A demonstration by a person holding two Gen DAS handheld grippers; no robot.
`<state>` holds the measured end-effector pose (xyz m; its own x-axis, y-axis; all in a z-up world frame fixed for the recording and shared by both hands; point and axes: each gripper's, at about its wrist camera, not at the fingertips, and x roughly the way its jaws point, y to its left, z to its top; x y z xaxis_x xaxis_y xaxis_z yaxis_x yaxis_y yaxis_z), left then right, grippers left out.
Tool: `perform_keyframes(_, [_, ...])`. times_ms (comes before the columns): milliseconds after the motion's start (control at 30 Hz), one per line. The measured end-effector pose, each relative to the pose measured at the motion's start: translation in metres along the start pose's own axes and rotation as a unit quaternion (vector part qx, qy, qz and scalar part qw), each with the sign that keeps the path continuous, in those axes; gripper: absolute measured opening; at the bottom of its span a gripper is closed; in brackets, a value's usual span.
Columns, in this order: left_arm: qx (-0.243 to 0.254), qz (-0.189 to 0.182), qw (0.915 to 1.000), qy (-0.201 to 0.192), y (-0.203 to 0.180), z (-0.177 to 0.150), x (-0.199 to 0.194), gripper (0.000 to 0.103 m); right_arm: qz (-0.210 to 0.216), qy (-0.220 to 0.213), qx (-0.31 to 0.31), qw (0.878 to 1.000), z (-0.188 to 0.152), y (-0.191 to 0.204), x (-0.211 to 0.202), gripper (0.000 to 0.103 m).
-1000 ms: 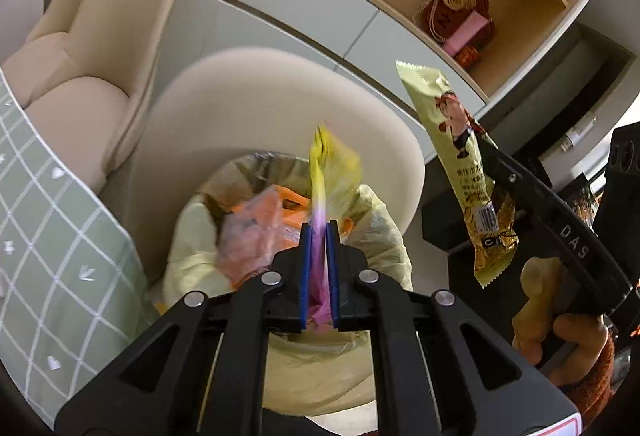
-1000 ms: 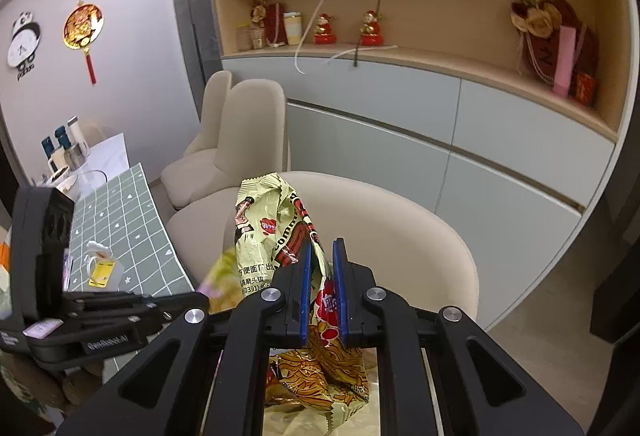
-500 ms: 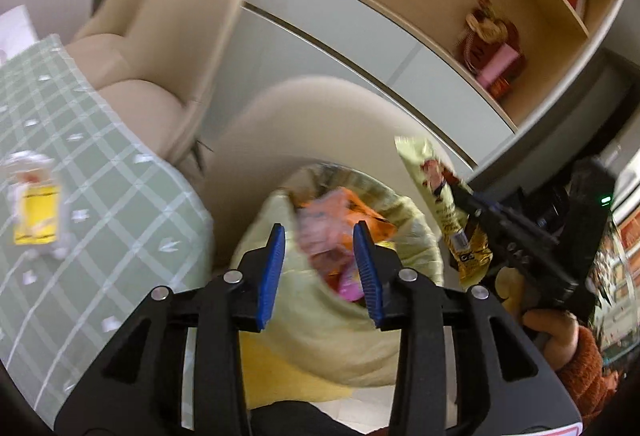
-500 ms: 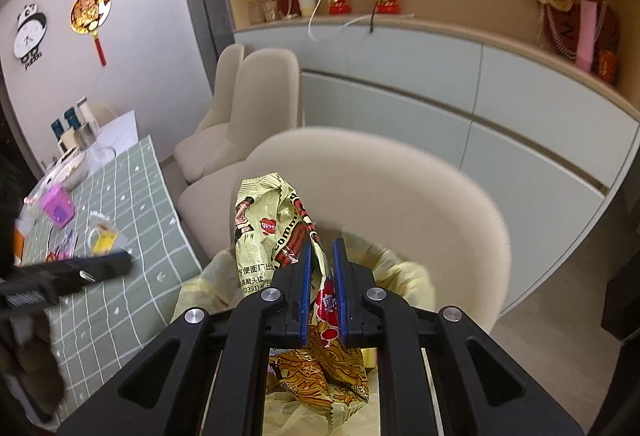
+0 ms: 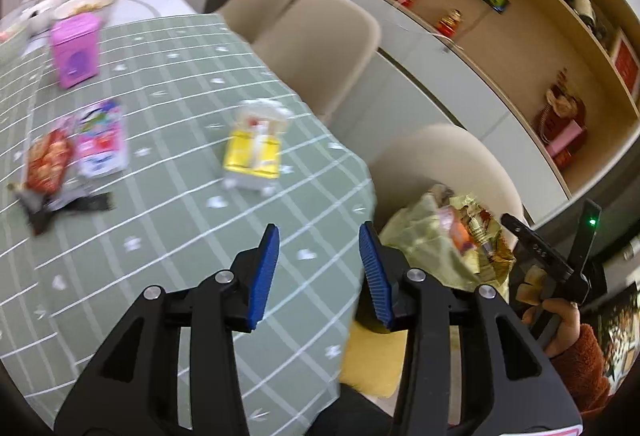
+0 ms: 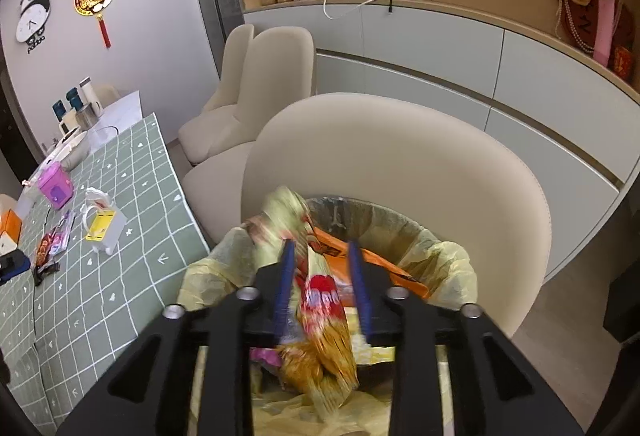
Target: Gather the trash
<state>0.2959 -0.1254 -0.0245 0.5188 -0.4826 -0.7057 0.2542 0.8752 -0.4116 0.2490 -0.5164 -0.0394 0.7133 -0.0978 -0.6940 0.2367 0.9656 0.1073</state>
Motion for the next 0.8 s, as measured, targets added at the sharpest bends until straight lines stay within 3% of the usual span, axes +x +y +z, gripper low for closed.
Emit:
perform_keyframes(100, [-0.02,0.015,0.9997,-0.007,0.022,-0.006,-0.013,0.042,-0.008,0.002,-0.007,1.0,-0.002,0.008,-0.003,0.03])
perform_keyframes(300, [-0.05,0.048,0.997,-0.033,0.064,-0.02,-0.038,0.044,0.016,-0.009,-0.037,0.999,-0.003,0.043,-0.018,0.03])
perform_keyframes(533, [-0.112,0.103,0.9867,-0.057,0.13,-0.034,-0.061,0.044,0.098,-0.021,-0.089,0.991,0.0,0.117,-0.023,0.03])
perform_keyframes(800, [-0.133,0.16,0.9752,-0.076,0.192,-0.034,-0.071,0.047,0.201,0.004,-0.165,0.966,-0.001,0.207,-0.008,0.03])
